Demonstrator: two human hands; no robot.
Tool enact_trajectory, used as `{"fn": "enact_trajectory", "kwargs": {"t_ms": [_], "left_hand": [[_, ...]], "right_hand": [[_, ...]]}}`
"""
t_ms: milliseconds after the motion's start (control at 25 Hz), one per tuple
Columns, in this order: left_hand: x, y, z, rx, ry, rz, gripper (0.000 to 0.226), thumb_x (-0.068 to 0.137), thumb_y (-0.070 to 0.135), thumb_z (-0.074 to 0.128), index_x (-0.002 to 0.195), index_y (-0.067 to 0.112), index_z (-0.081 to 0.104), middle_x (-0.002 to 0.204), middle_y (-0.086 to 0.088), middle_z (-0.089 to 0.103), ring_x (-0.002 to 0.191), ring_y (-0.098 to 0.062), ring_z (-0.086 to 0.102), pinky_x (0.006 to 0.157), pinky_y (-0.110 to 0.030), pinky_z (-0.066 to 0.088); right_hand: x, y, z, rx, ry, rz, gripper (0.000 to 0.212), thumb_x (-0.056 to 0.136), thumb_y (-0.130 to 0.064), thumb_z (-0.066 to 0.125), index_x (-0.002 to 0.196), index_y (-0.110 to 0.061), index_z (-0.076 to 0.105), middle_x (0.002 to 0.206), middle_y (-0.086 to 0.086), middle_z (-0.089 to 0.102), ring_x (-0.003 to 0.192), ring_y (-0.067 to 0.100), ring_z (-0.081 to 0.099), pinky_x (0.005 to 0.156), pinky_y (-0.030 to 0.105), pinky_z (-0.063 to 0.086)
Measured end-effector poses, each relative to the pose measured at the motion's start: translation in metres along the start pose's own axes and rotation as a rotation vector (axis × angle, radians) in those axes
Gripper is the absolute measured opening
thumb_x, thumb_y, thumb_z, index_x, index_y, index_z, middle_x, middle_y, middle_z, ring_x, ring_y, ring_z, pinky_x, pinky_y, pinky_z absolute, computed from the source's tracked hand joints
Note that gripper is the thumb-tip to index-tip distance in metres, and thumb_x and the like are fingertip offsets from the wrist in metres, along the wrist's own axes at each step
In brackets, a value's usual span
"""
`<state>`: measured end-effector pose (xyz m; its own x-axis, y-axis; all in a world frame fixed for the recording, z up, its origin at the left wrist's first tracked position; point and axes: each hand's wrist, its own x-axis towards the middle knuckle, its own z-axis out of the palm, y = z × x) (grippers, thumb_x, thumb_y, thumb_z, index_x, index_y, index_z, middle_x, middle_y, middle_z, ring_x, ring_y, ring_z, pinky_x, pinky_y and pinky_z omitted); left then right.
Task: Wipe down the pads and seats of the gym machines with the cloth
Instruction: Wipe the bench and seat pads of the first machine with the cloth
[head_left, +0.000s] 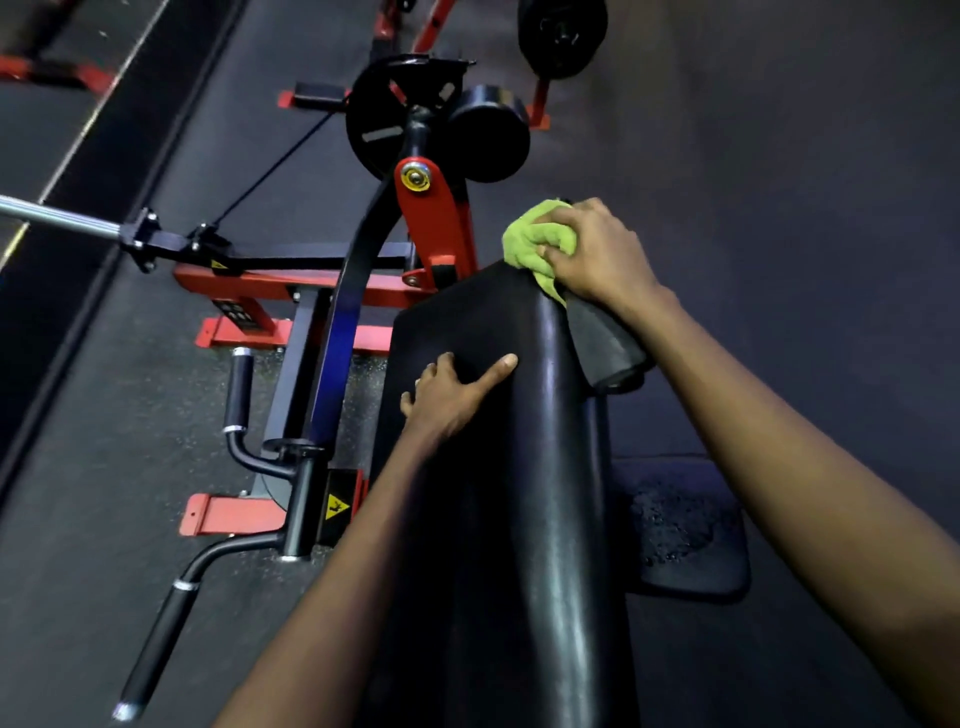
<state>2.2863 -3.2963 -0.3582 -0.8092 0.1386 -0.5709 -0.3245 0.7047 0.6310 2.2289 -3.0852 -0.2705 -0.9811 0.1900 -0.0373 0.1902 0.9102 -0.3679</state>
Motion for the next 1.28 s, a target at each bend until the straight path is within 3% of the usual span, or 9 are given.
{"fn": "enact_trajectory", "kwargs": {"t_ms": [200, 280, 400, 600, 760, 920, 1080, 1200, 1280], "left_hand": [[0.004, 0.003, -0.006, -0.044, -0.003, -0.007, 0.116, 0.060, 0.095, 0.054, 0.150, 0.024, 0.037, 0.155, -0.005, 0.039, 0.141, -0.031, 0.039, 0.118, -0.053, 0.026], [0.005, 0.013, -0.003, -0.119, 0.019, 0.123, 0.099, 0.073, 0.076, 0.065, 0.154, 0.027, 0.033, 0.159, -0.007, 0.033, 0.143, -0.026, 0.037, 0.119, -0.050, 0.027], [-0.001, 0.030, 0.007, -0.101, 0.004, 0.261, 0.075, 0.082, 0.054, 0.051, 0.153, 0.043, 0.029, 0.161, -0.008, 0.032, 0.148, -0.021, 0.029, 0.120, -0.053, 0.024], [-0.002, 0.060, 0.018, -0.011, 0.101, 0.173, 0.094, 0.073, 0.087, 0.050, 0.153, 0.042, 0.030, 0.159, -0.011, 0.034, 0.146, -0.028, 0.033, 0.118, -0.056, 0.026], [0.000, 0.092, 0.031, 0.118, 0.187, 0.104, 0.103, 0.073, 0.087, 0.053, 0.157, 0.043, 0.013, 0.162, -0.018, 0.023, 0.146, -0.038, 0.030, 0.117, -0.056, 0.024], [0.007, 0.118, 0.043, 0.173, 0.292, -0.030, 0.106, 0.074, 0.083, 0.056, 0.159, 0.035, 0.013, 0.161, -0.018, 0.027, 0.146, -0.036, 0.032, 0.116, -0.053, 0.029], [0.008, 0.142, 0.055, 0.280, 0.382, -0.089, 0.113, 0.073, 0.084, 0.057, 0.158, 0.020, 0.018, 0.158, -0.018, 0.033, 0.141, -0.038, 0.038, 0.112, -0.050, 0.033], [0.011, 0.147, 0.059, 0.309, 0.434, -0.119, 0.113, 0.073, 0.083, 0.057, 0.158, 0.018, 0.019, 0.156, -0.018, 0.036, 0.139, -0.037, 0.041, 0.111, -0.050, 0.036], [0.012, 0.148, 0.060, 0.322, 0.438, -0.139, 0.113, 0.073, 0.083, 0.056, 0.158, 0.019, 0.019, 0.156, -0.019, 0.037, 0.139, -0.037, 0.042, 0.111, -0.050, 0.037]], "right_hand": [[0.029, -0.016, 0.004, 0.126, 0.017, 0.127, 0.034, 0.086, -0.037, 0.063, 0.120, -0.036, 0.069, 0.127, 0.001, 0.068, 0.120, 0.029, 0.061, 0.096, 0.038, 0.046], [0.015, -0.012, 0.000, 0.137, 0.026, 0.135, 0.038, 0.089, -0.036, 0.063, 0.127, -0.036, 0.067, 0.131, 0.004, 0.065, 0.124, 0.029, 0.058, 0.099, 0.039, 0.045], [-0.002, -0.001, 0.001, 0.194, 0.057, 0.174, 0.044, 0.093, -0.039, 0.064, 0.137, -0.034, 0.061, 0.139, 0.005, 0.058, 0.129, 0.029, 0.055, 0.103, 0.037, 0.042], [0.053, 0.028, -0.006, 0.512, -0.139, 0.252, 0.031, 0.091, -0.031, 0.073, 0.121, -0.024, 0.071, 0.116, -0.003, 0.070, 0.113, 0.018, 0.064, 0.095, 0.026, 0.048], [0.066, 0.057, 0.002, 0.720, -0.211, 0.169, 0.030, 0.092, -0.025, 0.075, 0.119, -0.013, 0.071, 0.103, -0.004, 0.069, 0.088, 0.004, 0.064, 0.078, 0.016, 0.047], [0.062, 0.096, 0.028, 0.972, -0.199, 0.131, 0.025, 0.095, -0.013, 0.071, 0.118, -0.006, 0.069, 0.094, -0.004, 0.069, 0.066, -0.012, 0.061, 0.069, 0.009, 0.047], [0.084, 0.121, 0.046, 1.001, -0.311, 0.114, 0.018, 0.097, -0.009, 0.067, 0.115, -0.011, 0.068, 0.104, 0.003, 0.068, 0.082, 0.000, 0.062, 0.079, 0.016, 0.047], [0.109, 0.125, 0.058, 1.006, -0.524, 0.114, 0.034, 0.096, -0.010, 0.069, 0.128, -0.003, 0.066, 0.126, 0.009, 0.068, 0.105, 0.011, 0.060, 0.096, 0.020, 0.047], [0.101, 0.134, 0.062, 1.031, -0.504, 0.146, 0.035, 0.096, -0.013, 0.069, 0.130, -0.006, 0.067, 0.120, 0.005, 0.070, 0.099, 0.006, 0.062, 0.091, 0.016, 0.048]]}}
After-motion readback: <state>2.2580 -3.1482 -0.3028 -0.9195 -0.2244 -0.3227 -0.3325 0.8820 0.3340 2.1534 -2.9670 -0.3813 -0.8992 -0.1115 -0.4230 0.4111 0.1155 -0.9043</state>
